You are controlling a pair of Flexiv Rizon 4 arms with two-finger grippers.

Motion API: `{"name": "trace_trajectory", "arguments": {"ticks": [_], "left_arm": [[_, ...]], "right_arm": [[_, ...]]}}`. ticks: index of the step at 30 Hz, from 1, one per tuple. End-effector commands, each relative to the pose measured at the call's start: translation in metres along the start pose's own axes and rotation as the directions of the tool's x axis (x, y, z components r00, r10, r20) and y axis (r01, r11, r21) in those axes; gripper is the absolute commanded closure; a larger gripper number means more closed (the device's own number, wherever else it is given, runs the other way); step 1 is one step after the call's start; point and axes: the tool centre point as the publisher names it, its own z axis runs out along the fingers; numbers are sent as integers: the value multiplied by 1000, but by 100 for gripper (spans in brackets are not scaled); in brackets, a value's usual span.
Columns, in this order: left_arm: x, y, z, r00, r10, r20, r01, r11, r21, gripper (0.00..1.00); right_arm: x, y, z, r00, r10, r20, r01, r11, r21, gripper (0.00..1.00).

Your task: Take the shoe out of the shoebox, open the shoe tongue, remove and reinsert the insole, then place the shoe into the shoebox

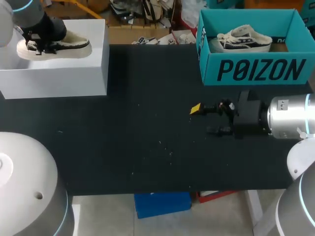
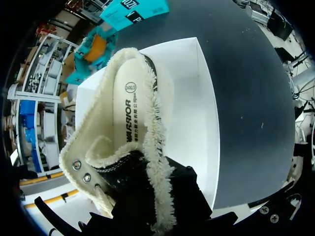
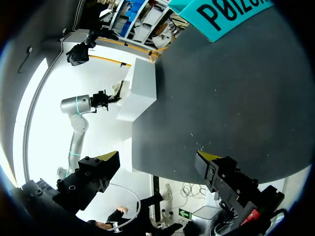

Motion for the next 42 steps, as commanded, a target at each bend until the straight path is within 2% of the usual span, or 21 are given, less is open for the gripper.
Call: {"name": "trace_trajectory", "arguments": {"ticks": [1, 15, 23, 32, 34, 38, 42], "left_arm": [[-3, 0, 19, 1000, -9, 3, 9, 1000, -3, 100], [9, 5, 63, 1000, -27, -6, 27, 999, -32, 100], [12, 5, 75, 999, -30, -34, 29, 999, -40, 100], [13, 6, 78, 998, -33, -59, 30, 998, -47, 100], [14, 7, 77, 997, -31, -73, 27, 998, -48, 67], [13, 8, 76, 994, -29, -104, 24, 998, -50, 55], [8, 8, 70, 990, -44, -136, 37, 998, -48, 53]], "right_arm": [[0, 0, -1, 1000, 0, 0, 0, 1000, 1, 0], [0, 0, -1, 1000, 0, 0, 0, 1000, 1, 0], [0, 0, -1, 1000, 0, 0, 0, 1000, 1, 0], [0, 0, -1, 1000, 0, 0, 0, 1000, 1, 0], [0, 0, -1, 1000, 0, 0, 0, 1000, 1, 0], [0, 0, -1, 1000, 0, 0, 0, 1000, 1, 0], [0, 0, -1, 1000, 0, 0, 0, 1000, 1, 0]]}}
